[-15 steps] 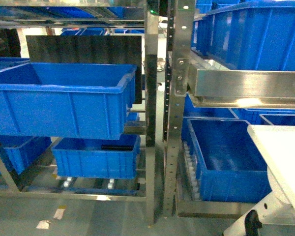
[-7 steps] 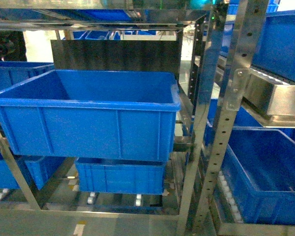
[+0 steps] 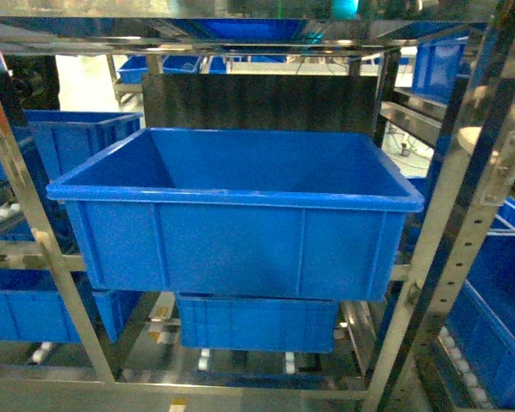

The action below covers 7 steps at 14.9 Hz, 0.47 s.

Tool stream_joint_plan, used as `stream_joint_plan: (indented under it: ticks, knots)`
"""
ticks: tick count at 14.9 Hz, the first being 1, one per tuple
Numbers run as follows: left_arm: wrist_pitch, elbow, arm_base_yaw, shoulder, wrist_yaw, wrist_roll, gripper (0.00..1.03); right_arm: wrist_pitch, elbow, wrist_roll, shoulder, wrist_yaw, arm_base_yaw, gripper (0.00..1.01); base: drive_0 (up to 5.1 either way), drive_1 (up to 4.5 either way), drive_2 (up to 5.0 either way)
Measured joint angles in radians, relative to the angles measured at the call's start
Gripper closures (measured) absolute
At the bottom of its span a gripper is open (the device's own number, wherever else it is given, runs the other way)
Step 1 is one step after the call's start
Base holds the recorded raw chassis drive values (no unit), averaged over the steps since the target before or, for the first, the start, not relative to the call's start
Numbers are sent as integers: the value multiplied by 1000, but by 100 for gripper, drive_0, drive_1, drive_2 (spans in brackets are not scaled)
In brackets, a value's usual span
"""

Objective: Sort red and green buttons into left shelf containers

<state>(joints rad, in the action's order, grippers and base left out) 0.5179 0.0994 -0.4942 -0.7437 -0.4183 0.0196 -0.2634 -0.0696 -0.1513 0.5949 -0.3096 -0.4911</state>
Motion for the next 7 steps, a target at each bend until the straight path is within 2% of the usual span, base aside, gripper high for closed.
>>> stream_joint_plan:
  ticks: [6, 7]
  knots:
    - [-2, 0, 1, -1, -1, 0, 75, 1, 0, 0, -1, 0, 0, 69, -13, 405, -431]
    - [2, 0, 1, 0, -1, 0, 75, 0, 0, 0, -1, 0, 0, 69, -12, 248, -273]
